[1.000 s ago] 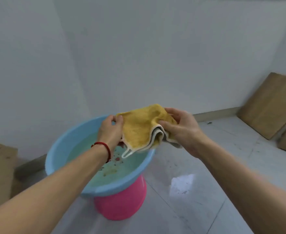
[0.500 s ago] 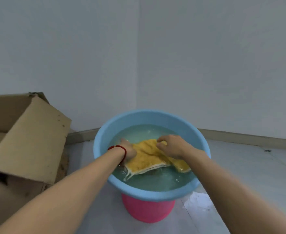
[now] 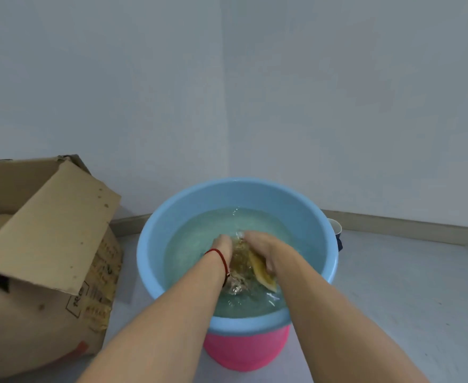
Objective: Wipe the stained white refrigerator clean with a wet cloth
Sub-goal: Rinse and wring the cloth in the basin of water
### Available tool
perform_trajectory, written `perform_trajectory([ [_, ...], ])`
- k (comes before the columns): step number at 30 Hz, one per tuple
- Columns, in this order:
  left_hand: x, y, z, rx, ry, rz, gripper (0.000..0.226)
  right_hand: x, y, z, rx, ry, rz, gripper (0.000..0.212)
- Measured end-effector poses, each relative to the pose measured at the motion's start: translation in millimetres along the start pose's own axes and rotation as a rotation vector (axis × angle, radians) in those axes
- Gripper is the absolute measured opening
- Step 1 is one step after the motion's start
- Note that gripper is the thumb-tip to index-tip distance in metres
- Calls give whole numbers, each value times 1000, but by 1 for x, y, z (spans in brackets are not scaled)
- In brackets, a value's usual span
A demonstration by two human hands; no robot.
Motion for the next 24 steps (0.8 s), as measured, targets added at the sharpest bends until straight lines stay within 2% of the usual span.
perform_trajectory([
  [1, 1, 6, 4, 17, -185, 29, 44, 0, -1, -1, 19, 169, 3, 36],
  [2, 0, 10, 6, 19, -281, 60, 43, 0, 3, -1, 38, 228, -8, 43],
  [4, -7, 16, 7, 4, -272, 146, 37, -1, 6, -1, 110, 217, -64, 63],
  [6, -5, 19, 3, -24, -230, 164, 24, 2, -1, 4, 147, 38, -163, 67],
  [8, 5, 18, -3, -53, -142, 125, 24, 10, -12, 2, 145, -279, -291, 53],
  [10, 22, 13, -7, -70, 44, 34, 20, 17, -15, -1, 109, -538, -396, 42],
  [12, 38, 3, -8, -112, 149, -128, 20, 15, -10, -5, 66, -639, -429, 42],
  [13, 41, -5, -7, -107, 141, -144, 20, 11, -7, -5, 24, -643, -406, 46],
  [16, 31, -26, -1, 59, -117, 146, 31, -7, -5, 3, -24, -510, -251, 53],
  [18, 19, -28, 4, 119, -244, 254, 27, -18, -6, 9, 29, -348, -137, 54],
  [20, 10, -21, 6, 124, -248, 240, 22, -24, -3, 11, 62, -65, -35, 52],
  [22, 7, -19, 7, 130, -218, 191, 35, -25, 6, 10, 104, 130, -61, 58],
  [24, 2, -22, 7, 118, -139, 197, 38, -20, -3, 11, 150, -14, -209, 69],
])
Point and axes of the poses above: each hand's wrist, its own y-axis towards the middle knuckle, its own x-axis out of the back of the hand, z = x × y, the point moved 1 cm from there along y, towards the middle knuckle, and after that the axes turned 9 degrees about z, right-handed, at the moved point
